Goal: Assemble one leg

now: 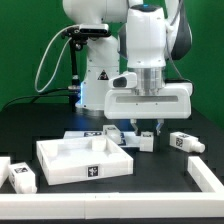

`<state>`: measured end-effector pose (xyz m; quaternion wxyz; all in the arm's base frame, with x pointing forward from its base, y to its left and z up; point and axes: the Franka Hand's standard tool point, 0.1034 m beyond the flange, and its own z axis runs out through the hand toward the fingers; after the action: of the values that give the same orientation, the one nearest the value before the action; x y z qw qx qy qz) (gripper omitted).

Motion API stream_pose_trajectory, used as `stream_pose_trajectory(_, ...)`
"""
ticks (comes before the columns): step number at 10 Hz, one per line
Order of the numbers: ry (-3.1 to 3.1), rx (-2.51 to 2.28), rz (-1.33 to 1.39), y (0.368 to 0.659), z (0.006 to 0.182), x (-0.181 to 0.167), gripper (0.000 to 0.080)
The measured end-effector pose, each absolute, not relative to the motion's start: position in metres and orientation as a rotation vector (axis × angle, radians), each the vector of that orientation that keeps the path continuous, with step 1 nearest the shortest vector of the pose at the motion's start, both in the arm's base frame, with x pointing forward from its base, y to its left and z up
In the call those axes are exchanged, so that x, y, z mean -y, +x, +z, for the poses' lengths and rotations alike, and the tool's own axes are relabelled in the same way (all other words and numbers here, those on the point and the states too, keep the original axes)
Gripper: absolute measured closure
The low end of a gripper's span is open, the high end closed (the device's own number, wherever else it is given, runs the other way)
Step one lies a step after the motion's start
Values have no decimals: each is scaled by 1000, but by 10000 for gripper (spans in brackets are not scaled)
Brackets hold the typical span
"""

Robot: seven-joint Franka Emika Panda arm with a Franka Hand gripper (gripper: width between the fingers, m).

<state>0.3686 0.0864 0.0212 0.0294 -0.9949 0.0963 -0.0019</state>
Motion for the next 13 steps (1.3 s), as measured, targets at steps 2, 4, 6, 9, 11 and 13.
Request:
stream_pose_trajectory(2, -3071, -271, -6, 369, 22, -86, 344)
stream_pose_trajectory(4, -3073, -160, 40, 373, 47, -71, 172)
stream_pose_trajectory(6, -3067, -169, 47, 382, 83, -52, 154)
stream_pose_trajectory(9, -3084, 18, 30, 384, 83, -49, 150)
stream_pose_trajectory(11, -3075, 220, 27, 384, 83, -46, 150)
stream_pose_trajectory(13, -3055, 436, 29, 406, 85, -15, 150)
